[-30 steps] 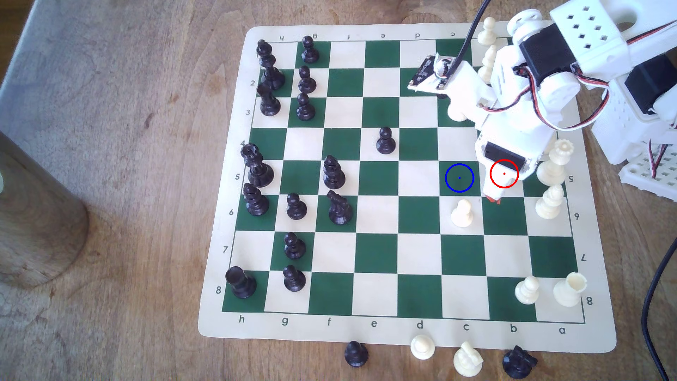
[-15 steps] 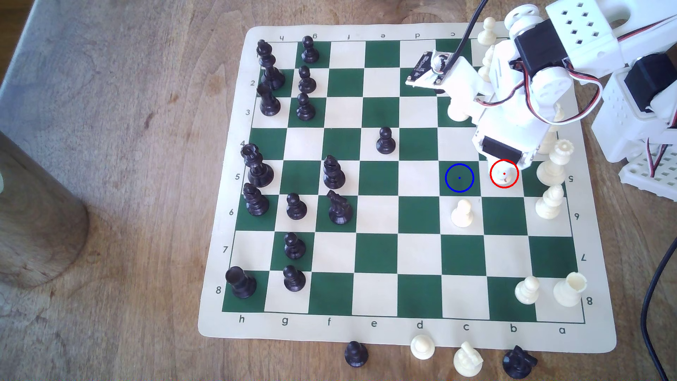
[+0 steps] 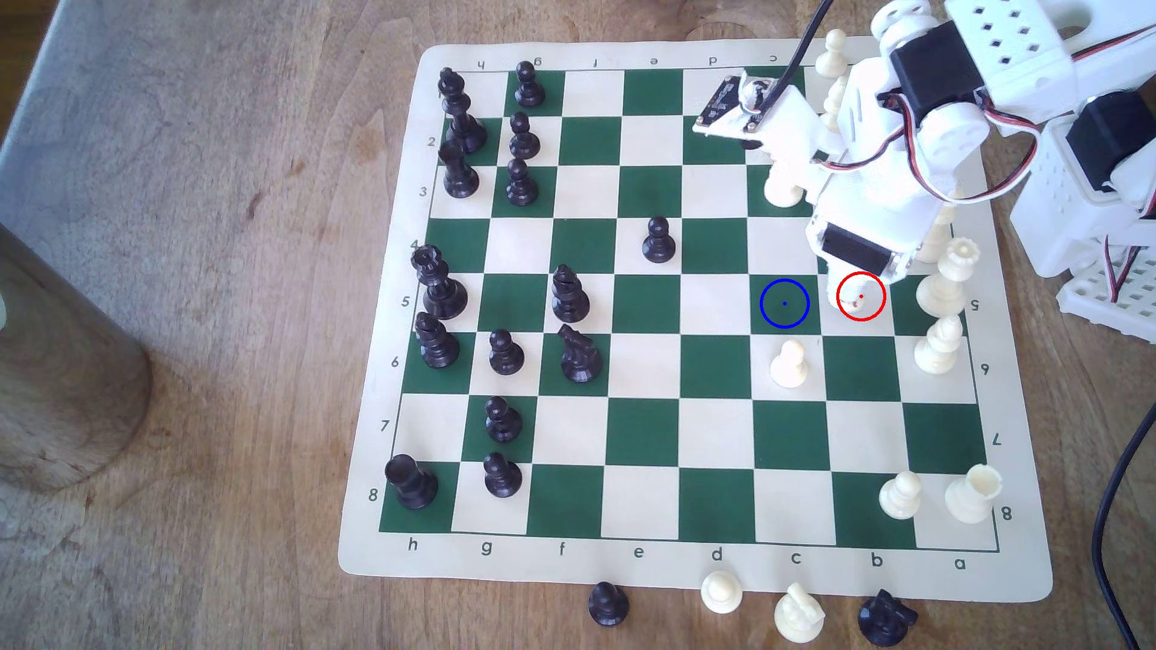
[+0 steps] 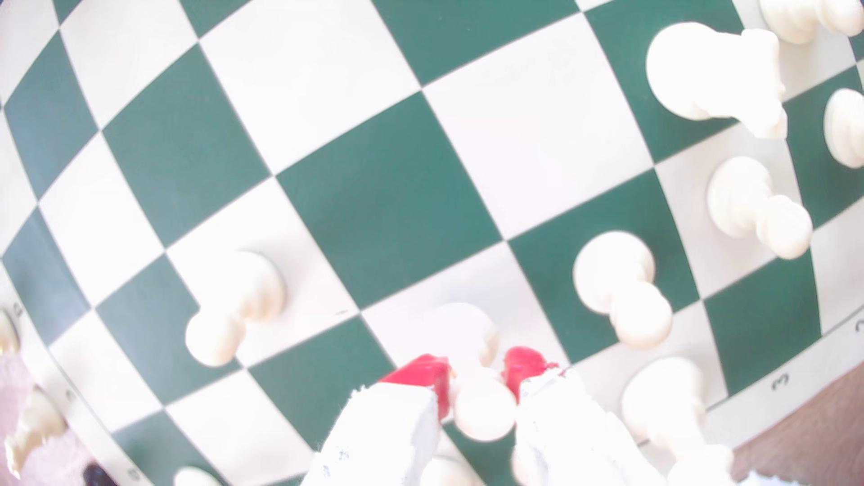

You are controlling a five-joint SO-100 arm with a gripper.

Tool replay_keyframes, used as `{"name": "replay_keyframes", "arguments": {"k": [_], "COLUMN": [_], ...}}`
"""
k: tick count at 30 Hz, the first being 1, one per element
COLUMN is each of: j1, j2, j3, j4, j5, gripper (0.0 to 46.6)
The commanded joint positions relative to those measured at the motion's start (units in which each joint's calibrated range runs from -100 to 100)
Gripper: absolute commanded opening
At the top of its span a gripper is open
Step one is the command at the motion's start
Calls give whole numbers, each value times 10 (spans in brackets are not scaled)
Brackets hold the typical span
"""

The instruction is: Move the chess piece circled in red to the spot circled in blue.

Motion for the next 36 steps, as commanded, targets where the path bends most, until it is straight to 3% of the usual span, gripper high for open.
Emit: {"name": "replay_keyframes", "arguments": {"k": [1,12,22,36], "j1": [-4,-16,-9,11], "j2": [-60,-137,-7,148], "j3": [-14,-116,-261,-237], "j4": [26,137,110,28], "j5": [-4,-4,-4,10], "gripper": [2,2,2,2]}}
